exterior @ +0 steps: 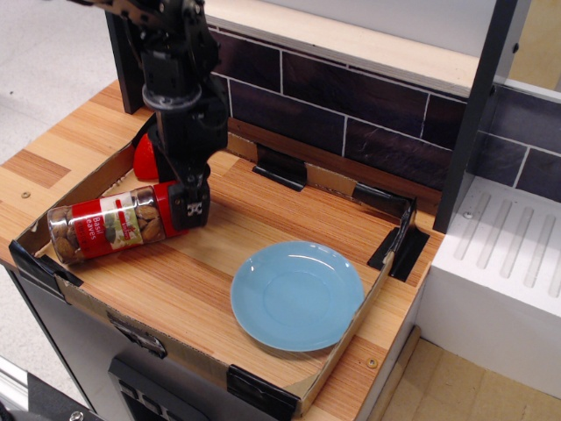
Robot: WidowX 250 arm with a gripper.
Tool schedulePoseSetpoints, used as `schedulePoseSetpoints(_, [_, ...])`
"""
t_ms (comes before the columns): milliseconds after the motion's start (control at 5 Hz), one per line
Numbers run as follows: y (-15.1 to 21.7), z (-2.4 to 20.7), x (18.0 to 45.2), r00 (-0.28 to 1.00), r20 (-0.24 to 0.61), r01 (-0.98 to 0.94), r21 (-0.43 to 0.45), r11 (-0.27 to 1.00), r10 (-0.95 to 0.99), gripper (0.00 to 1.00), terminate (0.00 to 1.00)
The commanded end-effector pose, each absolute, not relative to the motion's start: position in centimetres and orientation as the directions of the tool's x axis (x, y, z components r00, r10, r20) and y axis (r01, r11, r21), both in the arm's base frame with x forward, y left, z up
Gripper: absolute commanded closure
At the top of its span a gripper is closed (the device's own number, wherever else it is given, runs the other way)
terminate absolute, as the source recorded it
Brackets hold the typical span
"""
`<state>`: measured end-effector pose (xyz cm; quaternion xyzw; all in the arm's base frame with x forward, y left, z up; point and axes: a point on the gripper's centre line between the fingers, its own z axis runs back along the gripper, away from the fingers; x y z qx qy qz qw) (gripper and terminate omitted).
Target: Topple basil bottle
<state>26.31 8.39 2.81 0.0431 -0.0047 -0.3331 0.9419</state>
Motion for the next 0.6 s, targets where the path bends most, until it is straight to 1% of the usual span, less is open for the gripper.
schedulePoseSetpoints(0, [8.6,6.0,27.2,0.802,0.009,0.59,0.139,0.795,-0.597,0.0,0.0])
schedulePoseSetpoints(400, [9.1,9.1,27.1,0.851,0.057,0.505,0.178,0.844,-0.522,0.0,0.0])
